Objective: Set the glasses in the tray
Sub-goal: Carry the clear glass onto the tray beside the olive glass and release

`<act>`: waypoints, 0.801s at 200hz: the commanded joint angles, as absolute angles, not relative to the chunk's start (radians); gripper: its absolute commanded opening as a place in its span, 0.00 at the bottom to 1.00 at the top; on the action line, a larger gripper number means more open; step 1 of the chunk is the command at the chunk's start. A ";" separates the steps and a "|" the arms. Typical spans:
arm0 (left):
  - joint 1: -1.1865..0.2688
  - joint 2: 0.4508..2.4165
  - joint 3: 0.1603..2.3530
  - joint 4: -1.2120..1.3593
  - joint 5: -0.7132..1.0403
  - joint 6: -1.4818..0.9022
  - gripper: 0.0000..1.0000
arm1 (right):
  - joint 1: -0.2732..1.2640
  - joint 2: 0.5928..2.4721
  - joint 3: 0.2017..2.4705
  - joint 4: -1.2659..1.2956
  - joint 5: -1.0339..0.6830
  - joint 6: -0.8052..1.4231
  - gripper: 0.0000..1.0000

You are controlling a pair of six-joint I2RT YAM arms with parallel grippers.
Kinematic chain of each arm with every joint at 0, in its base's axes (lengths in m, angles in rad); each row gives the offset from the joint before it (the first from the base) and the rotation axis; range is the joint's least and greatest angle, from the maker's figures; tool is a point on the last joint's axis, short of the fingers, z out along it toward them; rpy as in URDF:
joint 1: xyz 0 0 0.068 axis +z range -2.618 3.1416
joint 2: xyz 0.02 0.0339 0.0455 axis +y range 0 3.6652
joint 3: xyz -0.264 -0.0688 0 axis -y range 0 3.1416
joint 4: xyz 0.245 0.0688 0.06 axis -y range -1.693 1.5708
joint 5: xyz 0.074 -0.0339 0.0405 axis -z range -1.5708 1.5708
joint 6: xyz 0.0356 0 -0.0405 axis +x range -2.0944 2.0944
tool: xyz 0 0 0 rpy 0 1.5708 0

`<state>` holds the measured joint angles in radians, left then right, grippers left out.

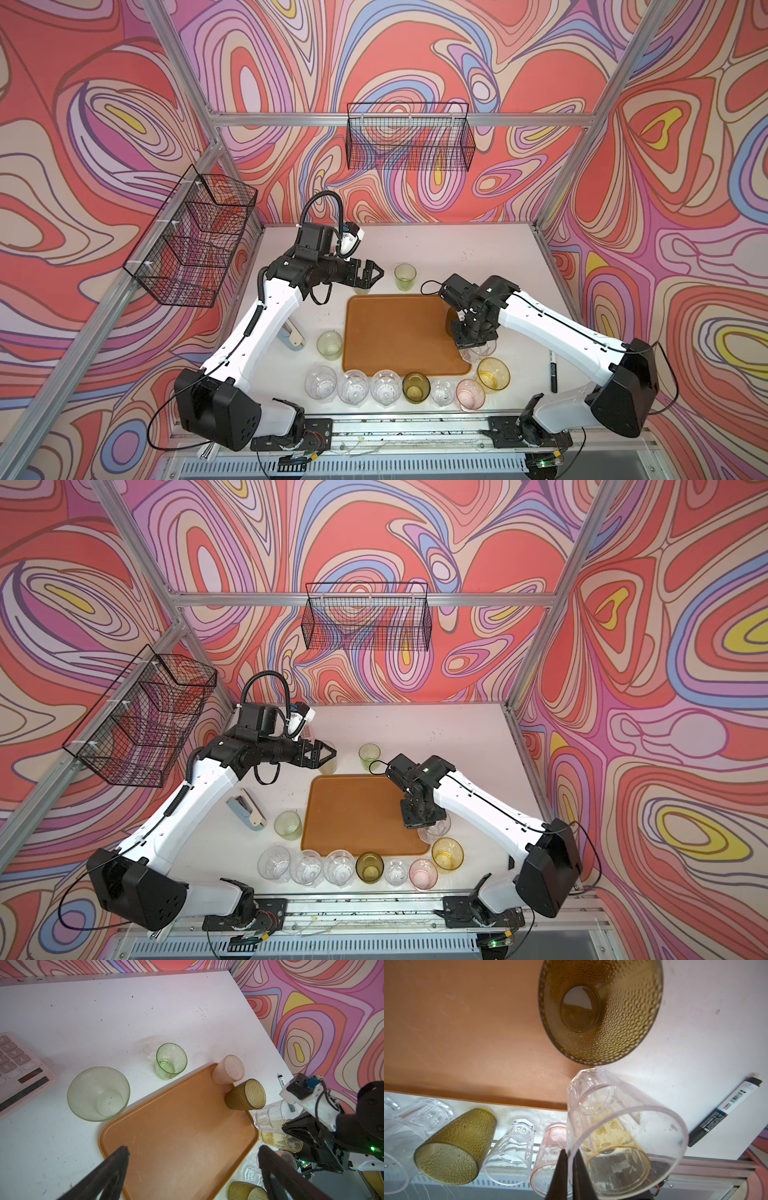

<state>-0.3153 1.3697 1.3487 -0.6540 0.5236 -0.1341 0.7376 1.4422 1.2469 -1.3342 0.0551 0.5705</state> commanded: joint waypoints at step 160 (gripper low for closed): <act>-0.320 1.364 1.373 -0.668 0.541 -0.125 1.00 | 0.821 1.557 1.240 -1.234 0.053 0.593 0.00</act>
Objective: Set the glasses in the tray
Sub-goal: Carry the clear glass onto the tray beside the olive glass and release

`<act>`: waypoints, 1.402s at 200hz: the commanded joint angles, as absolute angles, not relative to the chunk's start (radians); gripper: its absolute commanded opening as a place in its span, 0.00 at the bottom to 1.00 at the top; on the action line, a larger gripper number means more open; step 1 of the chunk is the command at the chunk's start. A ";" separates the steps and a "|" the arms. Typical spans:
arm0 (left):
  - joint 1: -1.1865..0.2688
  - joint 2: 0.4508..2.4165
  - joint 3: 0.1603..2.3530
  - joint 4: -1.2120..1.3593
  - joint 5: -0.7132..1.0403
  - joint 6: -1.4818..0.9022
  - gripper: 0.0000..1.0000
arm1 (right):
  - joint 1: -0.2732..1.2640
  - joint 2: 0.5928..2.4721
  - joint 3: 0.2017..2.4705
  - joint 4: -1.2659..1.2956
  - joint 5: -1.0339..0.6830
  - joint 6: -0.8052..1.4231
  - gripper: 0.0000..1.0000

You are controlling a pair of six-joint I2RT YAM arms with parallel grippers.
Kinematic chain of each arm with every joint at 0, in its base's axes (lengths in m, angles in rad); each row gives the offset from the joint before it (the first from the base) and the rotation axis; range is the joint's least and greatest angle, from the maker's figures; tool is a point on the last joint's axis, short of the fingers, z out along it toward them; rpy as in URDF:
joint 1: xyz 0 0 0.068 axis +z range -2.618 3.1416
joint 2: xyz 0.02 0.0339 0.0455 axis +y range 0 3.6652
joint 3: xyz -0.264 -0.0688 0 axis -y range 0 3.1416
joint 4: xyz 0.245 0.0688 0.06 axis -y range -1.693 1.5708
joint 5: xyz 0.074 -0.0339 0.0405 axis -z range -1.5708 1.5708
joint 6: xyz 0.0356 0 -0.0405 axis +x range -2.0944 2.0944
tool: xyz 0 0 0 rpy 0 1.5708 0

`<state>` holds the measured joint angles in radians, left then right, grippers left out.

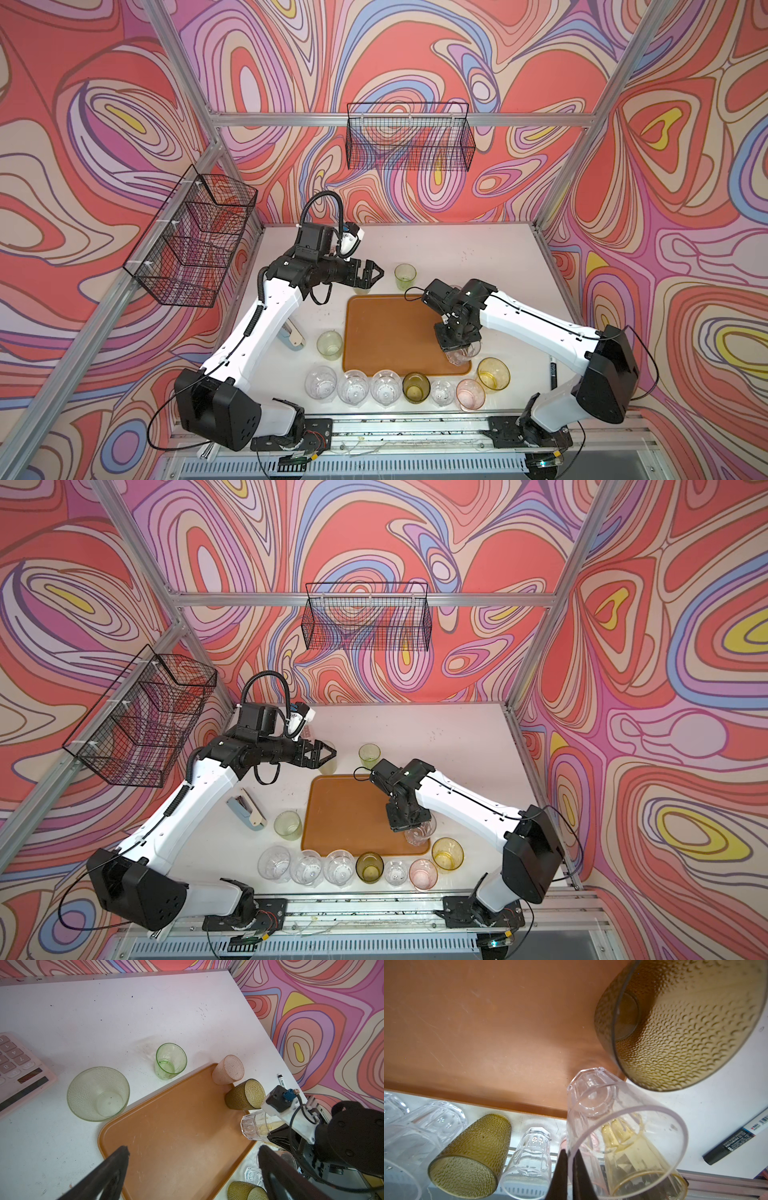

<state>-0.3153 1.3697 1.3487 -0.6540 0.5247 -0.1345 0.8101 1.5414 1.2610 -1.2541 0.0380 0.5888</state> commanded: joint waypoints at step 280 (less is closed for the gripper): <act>-0.322 1.379 1.374 -0.663 0.538 -0.128 1.00 | 0.833 1.473 1.310 -1.303 0.103 0.602 0.44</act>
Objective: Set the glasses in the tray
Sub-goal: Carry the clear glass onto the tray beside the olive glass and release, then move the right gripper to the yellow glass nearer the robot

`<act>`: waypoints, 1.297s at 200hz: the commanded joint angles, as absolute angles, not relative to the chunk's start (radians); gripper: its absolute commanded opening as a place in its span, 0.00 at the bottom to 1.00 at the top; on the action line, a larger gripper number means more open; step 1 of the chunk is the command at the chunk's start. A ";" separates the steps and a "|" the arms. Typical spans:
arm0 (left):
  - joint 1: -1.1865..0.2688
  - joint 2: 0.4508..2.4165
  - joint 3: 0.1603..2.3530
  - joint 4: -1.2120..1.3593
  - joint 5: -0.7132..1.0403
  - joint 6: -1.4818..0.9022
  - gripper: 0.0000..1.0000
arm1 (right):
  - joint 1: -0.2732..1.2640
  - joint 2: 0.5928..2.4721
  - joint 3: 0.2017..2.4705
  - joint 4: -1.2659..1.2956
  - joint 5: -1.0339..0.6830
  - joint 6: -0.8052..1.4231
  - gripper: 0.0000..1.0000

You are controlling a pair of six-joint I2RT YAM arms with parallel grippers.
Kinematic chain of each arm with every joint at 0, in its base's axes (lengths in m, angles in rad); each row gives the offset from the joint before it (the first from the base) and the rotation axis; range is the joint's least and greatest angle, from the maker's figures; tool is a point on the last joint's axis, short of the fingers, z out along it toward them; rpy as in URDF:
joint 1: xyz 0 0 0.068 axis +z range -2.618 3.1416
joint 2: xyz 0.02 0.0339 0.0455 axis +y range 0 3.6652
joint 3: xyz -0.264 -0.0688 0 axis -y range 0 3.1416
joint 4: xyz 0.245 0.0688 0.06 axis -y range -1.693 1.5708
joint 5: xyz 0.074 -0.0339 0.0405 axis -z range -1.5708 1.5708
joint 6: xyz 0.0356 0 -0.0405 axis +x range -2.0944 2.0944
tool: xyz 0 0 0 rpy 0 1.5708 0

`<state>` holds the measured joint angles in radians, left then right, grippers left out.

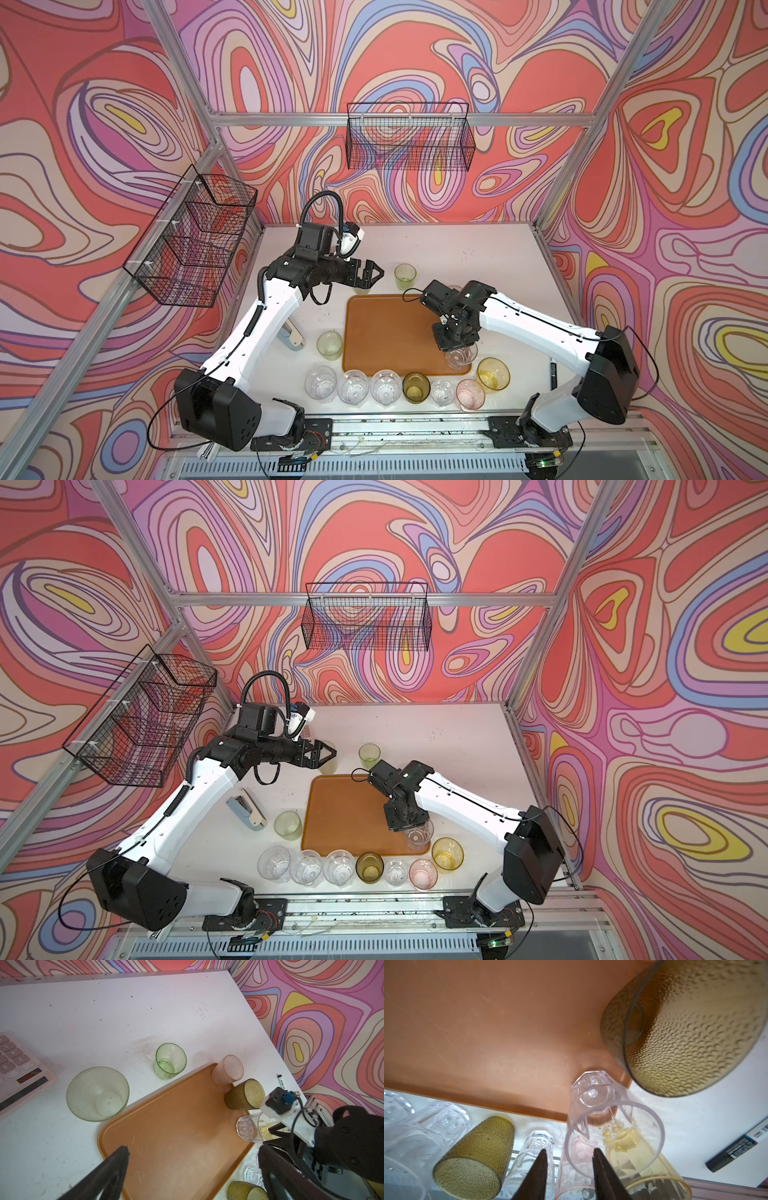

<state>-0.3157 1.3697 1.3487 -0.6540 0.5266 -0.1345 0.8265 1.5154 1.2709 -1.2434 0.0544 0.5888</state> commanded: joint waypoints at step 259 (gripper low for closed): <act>-0.321 1.390 1.379 -0.670 0.535 -0.125 1.00 | 0.560 1.088 0.961 -1.460 0.050 0.877 0.41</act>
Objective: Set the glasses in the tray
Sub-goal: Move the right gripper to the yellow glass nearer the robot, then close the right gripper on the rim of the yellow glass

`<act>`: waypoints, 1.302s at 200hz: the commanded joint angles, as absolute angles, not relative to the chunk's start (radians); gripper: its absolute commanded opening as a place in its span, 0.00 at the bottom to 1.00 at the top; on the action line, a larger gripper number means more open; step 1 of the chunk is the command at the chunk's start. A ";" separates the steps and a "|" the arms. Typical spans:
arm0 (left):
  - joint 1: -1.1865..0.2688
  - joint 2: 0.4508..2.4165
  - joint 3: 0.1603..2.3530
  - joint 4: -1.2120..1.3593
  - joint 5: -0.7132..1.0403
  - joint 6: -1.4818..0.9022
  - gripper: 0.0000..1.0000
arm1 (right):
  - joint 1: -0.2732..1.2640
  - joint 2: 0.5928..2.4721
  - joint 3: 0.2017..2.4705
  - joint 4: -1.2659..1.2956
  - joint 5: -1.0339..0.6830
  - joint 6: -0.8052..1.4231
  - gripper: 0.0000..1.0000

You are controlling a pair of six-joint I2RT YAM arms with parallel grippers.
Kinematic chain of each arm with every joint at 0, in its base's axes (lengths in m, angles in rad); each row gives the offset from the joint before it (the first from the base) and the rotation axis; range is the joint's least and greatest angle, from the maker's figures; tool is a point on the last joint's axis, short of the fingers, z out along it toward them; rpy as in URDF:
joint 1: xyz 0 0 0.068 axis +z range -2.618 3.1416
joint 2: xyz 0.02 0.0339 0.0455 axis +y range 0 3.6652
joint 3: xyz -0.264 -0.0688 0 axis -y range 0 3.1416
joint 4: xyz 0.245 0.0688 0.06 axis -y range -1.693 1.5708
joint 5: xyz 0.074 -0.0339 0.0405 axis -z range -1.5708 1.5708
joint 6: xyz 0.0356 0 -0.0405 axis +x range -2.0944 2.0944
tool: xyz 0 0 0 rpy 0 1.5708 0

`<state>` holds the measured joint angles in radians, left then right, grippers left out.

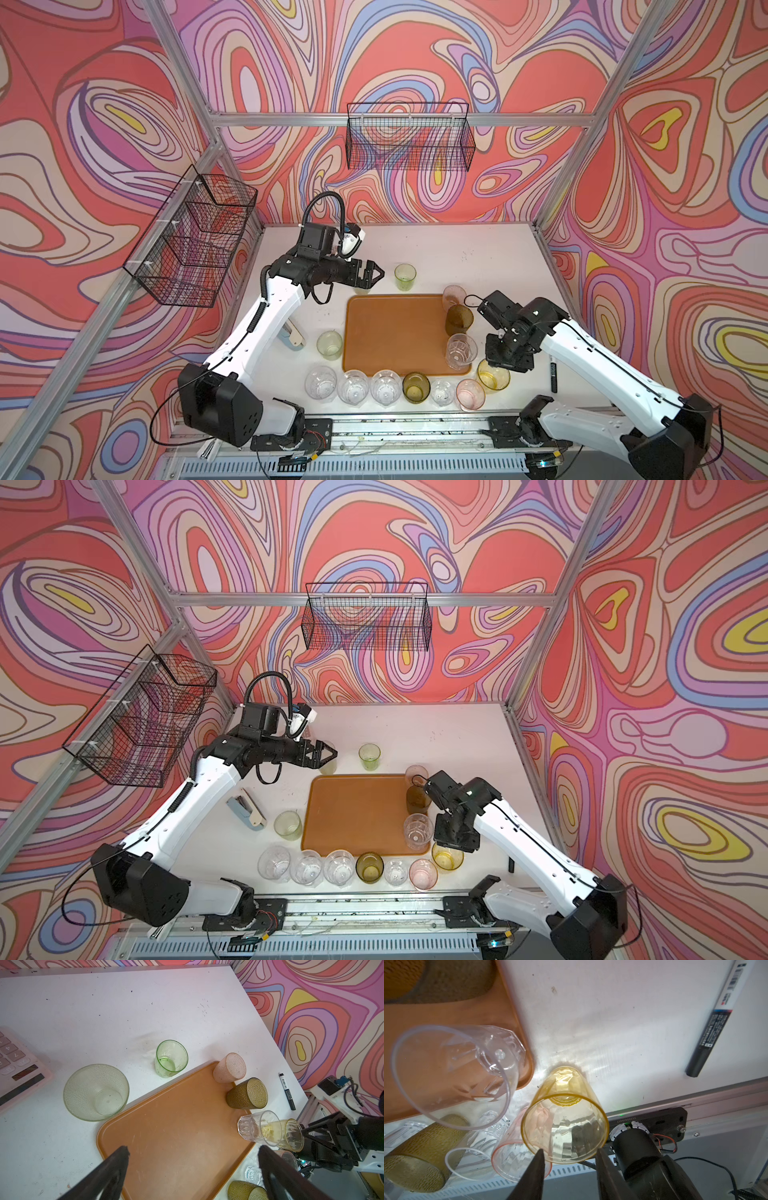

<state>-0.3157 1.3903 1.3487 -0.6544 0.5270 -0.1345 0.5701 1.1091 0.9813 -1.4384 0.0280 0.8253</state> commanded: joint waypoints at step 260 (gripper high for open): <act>-0.322 1.379 1.379 -0.675 0.532 -0.118 1.00 | 0.342 1.204 0.877 -1.388 -0.038 0.673 0.31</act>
